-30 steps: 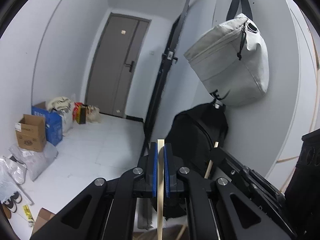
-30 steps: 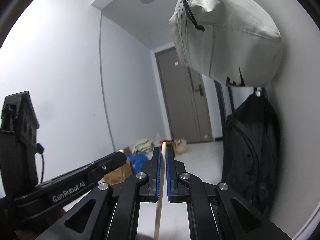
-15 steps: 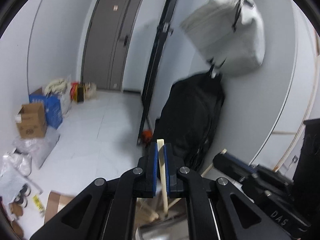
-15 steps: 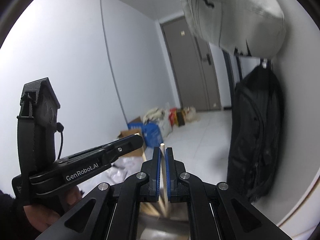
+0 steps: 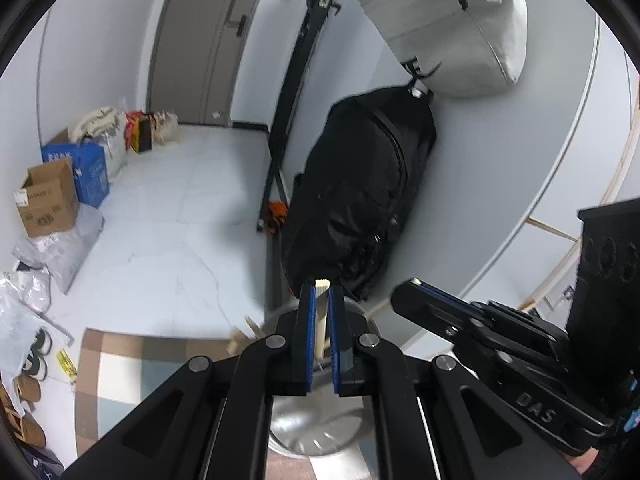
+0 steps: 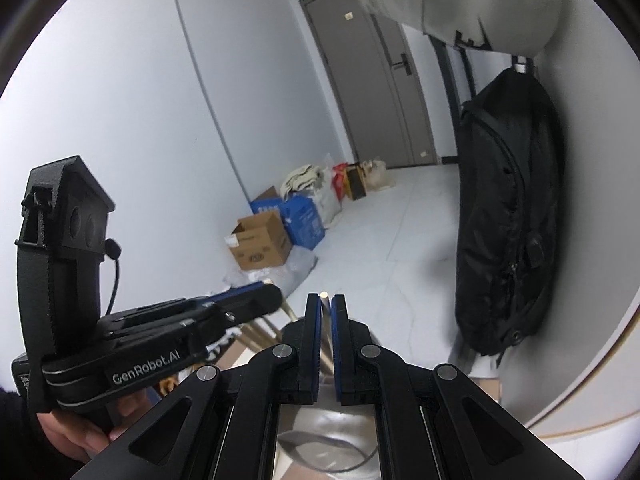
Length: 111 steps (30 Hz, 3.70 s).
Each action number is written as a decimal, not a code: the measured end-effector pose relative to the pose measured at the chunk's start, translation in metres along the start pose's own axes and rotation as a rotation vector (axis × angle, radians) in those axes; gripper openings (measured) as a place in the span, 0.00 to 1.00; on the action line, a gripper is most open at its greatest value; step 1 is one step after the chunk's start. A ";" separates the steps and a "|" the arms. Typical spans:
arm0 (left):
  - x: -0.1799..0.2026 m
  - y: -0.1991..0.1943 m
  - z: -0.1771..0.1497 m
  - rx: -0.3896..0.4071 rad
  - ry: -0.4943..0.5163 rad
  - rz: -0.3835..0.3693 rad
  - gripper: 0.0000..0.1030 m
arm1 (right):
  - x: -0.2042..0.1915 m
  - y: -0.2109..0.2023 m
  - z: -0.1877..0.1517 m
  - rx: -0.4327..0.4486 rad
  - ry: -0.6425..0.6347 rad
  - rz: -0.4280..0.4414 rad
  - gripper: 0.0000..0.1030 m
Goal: Organize utensils
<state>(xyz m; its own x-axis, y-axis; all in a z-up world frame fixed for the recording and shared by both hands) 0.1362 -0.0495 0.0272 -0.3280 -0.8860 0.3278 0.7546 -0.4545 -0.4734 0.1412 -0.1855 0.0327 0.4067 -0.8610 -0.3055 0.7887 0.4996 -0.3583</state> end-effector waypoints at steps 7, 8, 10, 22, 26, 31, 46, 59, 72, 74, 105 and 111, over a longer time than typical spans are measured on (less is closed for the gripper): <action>0.007 -0.005 -0.006 -0.110 0.004 -0.038 0.02 | 0.009 -0.009 0.001 -0.023 0.137 0.012 0.20; 0.008 -0.007 -0.006 -0.115 0.010 -0.032 0.06 | 0.009 -0.014 0.003 -0.015 0.155 0.011 0.28; 0.010 -0.014 -0.005 -0.112 0.019 -0.019 0.18 | 0.008 -0.027 0.006 0.017 0.158 0.004 0.45; 0.004 -0.066 -0.017 -0.023 0.038 0.062 0.56 | -0.018 -0.093 -0.005 0.103 0.140 -0.035 0.74; -0.001 -0.078 -0.022 -0.004 0.040 0.099 0.62 | -0.031 -0.106 -0.018 0.108 0.119 -0.039 0.83; -0.006 -0.090 -0.036 0.018 0.042 0.135 0.68 | -0.044 -0.116 -0.040 0.099 0.124 -0.040 0.93; -0.065 -0.090 -0.104 -0.028 -0.072 0.224 0.82 | -0.074 -0.088 -0.116 -0.098 0.058 -0.070 0.99; -0.113 -0.081 -0.143 -0.183 -0.187 0.324 0.82 | -0.085 -0.007 -0.181 -0.424 -0.016 -0.099 0.56; -0.139 -0.091 -0.143 -0.168 -0.267 0.322 0.82 | -0.100 0.072 -0.190 -0.539 -0.119 -0.099 0.35; -0.143 -0.091 -0.142 -0.166 -0.280 0.320 0.82 | -0.106 0.080 -0.192 -0.551 -0.169 -0.119 0.29; -0.115 -0.064 -0.156 -0.271 -0.225 0.233 0.82 | -0.104 -0.021 -0.106 -0.200 -0.122 -0.104 0.00; -0.085 -0.044 -0.163 -0.336 -0.132 0.237 0.82 | -0.086 -0.042 -0.104 -0.149 -0.063 -0.088 0.00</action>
<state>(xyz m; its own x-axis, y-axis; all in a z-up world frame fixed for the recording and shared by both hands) 0.0380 0.0303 -0.1133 -0.0764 -0.9600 0.2694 0.5663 -0.2641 -0.7807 0.0254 -0.1228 -0.0181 0.3708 -0.9039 -0.2132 0.7474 0.4267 -0.5092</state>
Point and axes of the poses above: each gripper's, at about its wrist camera, not at the fingertips, and y roughly the way its jaws point, x to its right, z to its top, the point moved 3 cm from there along y, roughly the way its jaws point, and after that the axes turned 9 degrees about x, right-handed, at the moved point
